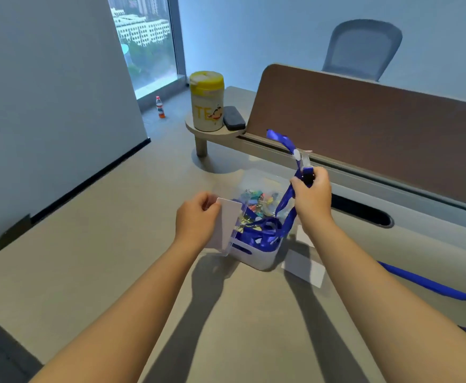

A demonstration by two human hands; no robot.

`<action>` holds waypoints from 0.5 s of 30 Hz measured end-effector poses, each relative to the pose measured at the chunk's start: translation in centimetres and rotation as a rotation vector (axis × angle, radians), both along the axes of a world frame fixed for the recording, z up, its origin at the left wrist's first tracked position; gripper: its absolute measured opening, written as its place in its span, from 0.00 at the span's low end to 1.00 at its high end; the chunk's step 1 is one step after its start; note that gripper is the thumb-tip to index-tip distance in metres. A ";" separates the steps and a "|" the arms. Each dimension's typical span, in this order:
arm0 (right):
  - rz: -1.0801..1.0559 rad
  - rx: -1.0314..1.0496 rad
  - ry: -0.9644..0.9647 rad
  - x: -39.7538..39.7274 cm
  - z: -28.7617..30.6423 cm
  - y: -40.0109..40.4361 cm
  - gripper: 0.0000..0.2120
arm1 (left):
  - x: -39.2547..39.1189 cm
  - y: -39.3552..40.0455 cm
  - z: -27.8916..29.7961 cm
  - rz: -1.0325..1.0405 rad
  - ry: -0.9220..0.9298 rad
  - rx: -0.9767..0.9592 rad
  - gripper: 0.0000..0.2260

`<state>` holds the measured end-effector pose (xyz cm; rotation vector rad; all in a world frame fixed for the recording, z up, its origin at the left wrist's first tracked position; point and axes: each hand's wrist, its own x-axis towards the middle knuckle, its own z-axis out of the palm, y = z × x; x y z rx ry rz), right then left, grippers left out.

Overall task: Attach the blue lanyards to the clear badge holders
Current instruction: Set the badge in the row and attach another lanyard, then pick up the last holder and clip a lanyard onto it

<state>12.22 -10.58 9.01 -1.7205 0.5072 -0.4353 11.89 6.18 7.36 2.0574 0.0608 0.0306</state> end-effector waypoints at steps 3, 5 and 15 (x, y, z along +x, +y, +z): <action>-0.001 -0.091 0.026 2.3 -1.8 2.0 0.05 | 2.3 1.6 -0.6 -0.004 0.003 -0.021 0.10; 0.031 -0.231 0.148 3.1 -3.9 2.6 0.07 | 3.3 2.4 -1.2 -0.016 0.023 -0.026 0.14; 0.461 -0.950 0.653 2.1 -7.0 1.1 0.24 | 4.2 1.8 -2.2 -0.149 -0.040 0.102 0.09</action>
